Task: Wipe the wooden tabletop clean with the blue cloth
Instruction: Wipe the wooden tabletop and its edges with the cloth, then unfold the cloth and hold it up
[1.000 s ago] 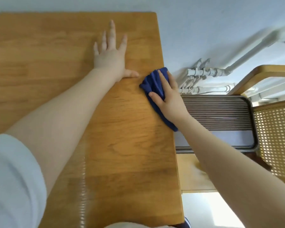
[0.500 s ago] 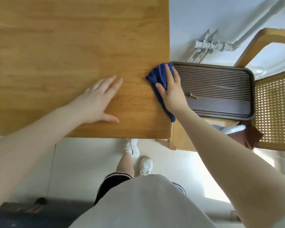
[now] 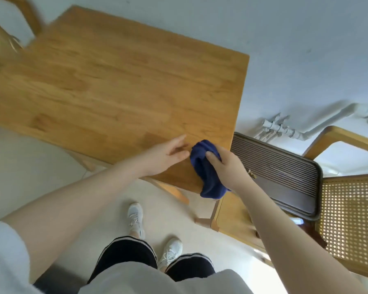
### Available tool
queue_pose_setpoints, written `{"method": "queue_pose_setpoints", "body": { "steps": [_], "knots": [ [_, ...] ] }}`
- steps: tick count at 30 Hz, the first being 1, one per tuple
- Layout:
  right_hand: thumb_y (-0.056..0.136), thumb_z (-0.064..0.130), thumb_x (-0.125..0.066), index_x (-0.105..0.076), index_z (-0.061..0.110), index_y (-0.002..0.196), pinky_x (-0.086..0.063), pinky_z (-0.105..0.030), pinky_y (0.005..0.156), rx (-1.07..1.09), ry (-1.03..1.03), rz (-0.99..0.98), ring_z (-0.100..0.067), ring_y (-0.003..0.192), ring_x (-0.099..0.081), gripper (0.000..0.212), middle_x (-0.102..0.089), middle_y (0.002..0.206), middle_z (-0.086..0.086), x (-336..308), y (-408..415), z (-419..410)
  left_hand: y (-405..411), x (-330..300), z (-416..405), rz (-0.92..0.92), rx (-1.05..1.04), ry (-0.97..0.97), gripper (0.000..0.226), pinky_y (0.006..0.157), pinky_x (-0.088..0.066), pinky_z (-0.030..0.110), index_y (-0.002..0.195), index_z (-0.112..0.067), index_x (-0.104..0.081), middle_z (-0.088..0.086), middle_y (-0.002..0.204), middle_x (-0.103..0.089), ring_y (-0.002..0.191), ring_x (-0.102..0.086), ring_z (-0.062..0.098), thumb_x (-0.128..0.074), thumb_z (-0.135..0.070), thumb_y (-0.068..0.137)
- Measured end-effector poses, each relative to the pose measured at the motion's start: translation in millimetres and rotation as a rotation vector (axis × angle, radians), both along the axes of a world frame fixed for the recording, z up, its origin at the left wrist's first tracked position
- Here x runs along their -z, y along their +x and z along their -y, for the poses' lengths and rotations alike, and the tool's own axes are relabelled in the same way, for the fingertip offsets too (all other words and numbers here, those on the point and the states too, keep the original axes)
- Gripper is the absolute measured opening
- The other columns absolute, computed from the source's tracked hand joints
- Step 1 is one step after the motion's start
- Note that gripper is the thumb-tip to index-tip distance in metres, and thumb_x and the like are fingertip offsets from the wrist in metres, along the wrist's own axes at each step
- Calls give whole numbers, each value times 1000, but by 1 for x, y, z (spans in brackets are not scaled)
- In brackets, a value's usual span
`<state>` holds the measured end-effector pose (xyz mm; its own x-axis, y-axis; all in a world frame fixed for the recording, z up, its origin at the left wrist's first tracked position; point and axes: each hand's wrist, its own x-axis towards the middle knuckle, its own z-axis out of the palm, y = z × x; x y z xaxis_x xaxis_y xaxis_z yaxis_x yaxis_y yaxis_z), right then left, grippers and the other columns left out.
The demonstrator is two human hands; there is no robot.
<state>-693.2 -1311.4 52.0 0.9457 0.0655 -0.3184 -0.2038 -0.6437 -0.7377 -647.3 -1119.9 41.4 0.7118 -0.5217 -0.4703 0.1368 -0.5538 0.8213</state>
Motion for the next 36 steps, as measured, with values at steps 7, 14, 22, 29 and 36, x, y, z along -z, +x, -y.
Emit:
{"method": "queue_pose_setpoints", "body": {
  "steps": [7,14,22,29,36],
  "knots": [
    [99,36,-37,-60,11,101,-47,-43,85,-95,296,-93,-27,85,-61,33,-66,91,-10,-60,45,-53,7,-52,-39,139,-277,-226,53,83,-49,17,128,-27,-42,-3,121,-54,105,-56,10,-67,-12,83],
    [96,27,-47,-63,14,93,-49,-31,69,-480,166,43,-20,78,-63,21,-69,87,-7,-105,101,-156,15,-83,-163,158,-264,-170,5,66,-44,19,83,-19,-60,-15,69,-62,68,-58,1,-63,-19,88],
    [81,35,-68,-60,31,93,-52,-21,70,-790,70,-93,-6,80,-65,15,-68,87,12,-116,156,-346,44,-92,-345,98,-578,-237,15,65,-41,21,82,-15,-49,-10,69,-57,66,-55,4,-51,-24,94],
    [79,13,-54,-51,17,80,-36,-22,55,-854,-229,80,-14,62,-48,6,-52,68,3,-112,216,-504,84,-108,-501,249,-540,90,21,62,-39,22,81,-21,-51,-6,74,-56,66,-52,8,-48,-37,94],
    [84,9,-45,-54,28,98,-40,-25,65,-768,-130,126,-6,81,-52,25,-58,92,9,-105,294,-607,120,-101,-612,18,-422,134,43,84,-54,33,104,-18,-61,-5,98,-70,90,-67,13,-74,-45,72]
  ]
}}
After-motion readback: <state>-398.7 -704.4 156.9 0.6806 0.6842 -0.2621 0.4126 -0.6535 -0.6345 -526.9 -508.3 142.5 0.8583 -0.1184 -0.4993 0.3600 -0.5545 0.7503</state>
